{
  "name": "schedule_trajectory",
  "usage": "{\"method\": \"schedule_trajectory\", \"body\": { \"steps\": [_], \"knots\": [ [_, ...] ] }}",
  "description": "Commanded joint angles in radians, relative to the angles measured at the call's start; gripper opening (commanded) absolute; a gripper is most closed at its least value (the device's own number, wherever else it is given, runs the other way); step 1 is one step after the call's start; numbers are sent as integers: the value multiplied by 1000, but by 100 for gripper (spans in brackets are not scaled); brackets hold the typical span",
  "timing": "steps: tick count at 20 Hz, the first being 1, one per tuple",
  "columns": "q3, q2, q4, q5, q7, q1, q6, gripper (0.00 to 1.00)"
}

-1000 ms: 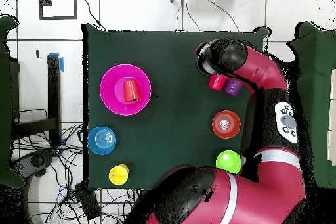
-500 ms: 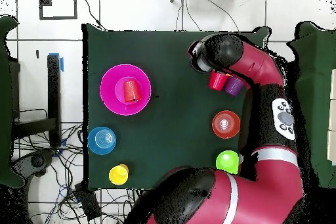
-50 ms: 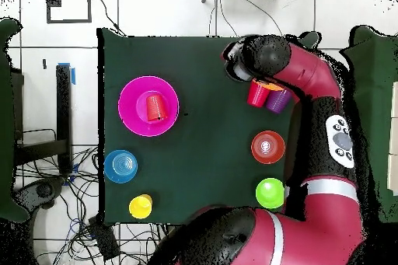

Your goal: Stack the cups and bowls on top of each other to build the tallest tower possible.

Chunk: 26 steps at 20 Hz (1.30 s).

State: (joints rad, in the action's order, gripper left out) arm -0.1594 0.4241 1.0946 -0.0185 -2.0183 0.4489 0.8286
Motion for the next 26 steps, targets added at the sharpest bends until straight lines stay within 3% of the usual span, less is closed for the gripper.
{"method": "schedule_trajectory", "body": {
  "steps": [1,5,10,15,21,26],
  "knots": [
    [-118,33,-92,73,263,-13,203,100],
    [-166,-7,-190,100,374,0,251,100],
    [-260,-75,-296,145,592,28,273,100],
    [-308,-145,-397,164,697,44,341,100],
    [-350,-208,-469,168,856,56,372,100],
    [-355,-225,-472,172,973,59,428,100]
  ]
}}
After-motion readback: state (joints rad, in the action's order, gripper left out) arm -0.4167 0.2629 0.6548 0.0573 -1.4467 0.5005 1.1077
